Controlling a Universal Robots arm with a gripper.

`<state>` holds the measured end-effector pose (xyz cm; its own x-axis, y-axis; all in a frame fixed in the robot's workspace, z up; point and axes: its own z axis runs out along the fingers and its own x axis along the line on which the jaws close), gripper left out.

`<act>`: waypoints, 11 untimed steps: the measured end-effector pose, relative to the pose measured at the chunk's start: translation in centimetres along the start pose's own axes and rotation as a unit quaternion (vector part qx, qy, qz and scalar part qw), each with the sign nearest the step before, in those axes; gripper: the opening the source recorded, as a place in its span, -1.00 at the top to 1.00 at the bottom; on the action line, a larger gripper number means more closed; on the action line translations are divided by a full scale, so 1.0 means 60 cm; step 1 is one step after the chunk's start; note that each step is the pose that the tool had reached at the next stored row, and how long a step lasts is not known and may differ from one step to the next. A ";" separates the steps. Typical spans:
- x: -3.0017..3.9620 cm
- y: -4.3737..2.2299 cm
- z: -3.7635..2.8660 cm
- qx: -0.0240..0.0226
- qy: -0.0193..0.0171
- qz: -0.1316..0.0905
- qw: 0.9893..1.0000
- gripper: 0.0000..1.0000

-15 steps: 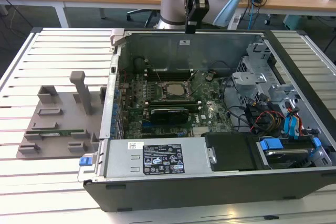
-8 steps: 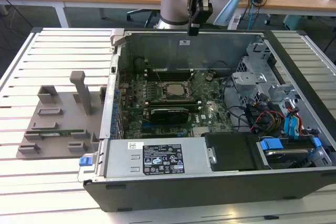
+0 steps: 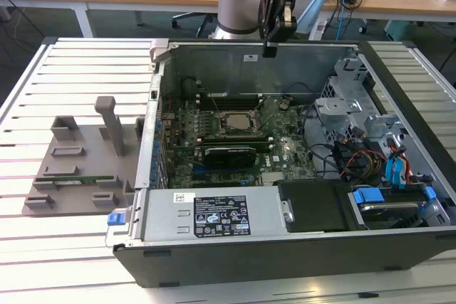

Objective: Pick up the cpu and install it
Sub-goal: 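Close the cpu cover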

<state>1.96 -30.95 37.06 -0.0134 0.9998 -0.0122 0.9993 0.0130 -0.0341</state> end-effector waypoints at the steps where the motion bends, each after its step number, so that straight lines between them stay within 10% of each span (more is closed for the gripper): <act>1: 0.000 0.002 0.002 0.000 0.000 0.000 1.000 0.79; 11: 0.000 0.022 0.032 0.000 0.000 0.000 1.000 0.79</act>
<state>3.21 -30.95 35.09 -0.0134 0.9998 -0.0123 0.9993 0.0130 -0.0350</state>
